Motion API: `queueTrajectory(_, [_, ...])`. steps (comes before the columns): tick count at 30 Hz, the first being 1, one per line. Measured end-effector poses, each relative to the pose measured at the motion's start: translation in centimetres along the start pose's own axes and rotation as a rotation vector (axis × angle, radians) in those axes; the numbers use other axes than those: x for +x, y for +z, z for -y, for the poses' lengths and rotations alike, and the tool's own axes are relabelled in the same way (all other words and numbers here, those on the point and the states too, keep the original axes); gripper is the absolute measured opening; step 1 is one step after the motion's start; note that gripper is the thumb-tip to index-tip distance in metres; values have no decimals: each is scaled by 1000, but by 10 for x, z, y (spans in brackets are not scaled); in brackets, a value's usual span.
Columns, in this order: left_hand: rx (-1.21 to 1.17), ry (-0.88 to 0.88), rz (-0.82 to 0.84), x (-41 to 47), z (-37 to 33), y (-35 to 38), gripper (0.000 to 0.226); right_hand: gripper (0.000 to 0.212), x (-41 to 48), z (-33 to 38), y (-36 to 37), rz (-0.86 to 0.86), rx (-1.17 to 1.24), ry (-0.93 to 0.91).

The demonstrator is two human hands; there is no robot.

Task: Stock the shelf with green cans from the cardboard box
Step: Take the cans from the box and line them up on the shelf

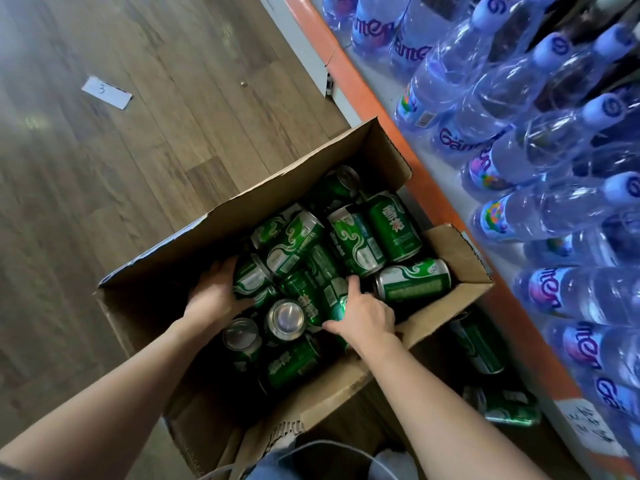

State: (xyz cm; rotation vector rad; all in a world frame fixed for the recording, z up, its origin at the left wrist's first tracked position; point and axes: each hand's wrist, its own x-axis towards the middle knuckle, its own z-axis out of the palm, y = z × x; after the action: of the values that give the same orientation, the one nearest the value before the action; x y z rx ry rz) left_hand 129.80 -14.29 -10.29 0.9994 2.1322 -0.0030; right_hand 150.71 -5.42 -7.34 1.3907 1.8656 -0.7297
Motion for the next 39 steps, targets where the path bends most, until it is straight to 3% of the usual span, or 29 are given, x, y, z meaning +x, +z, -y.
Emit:
queueTrajectory(8, [125, 54, 24, -22, -8, -15, 90, 94, -19, 5, -19, -11, 16, -49])
queueTrajectory(14, [191, 132, 71, -62, -38, -65, 94, 98, -63, -5, -69, -54, 37, -71])
queueTrajectory(26, [214, 285, 3, -194, -132, -238, 89, 91, -234, -28, -234, -218, 13, -139])
queueTrajectory(39, [298, 606, -169, -331, -269, -437, 87, 85, -439, -56, -415, -472, -26, -154])
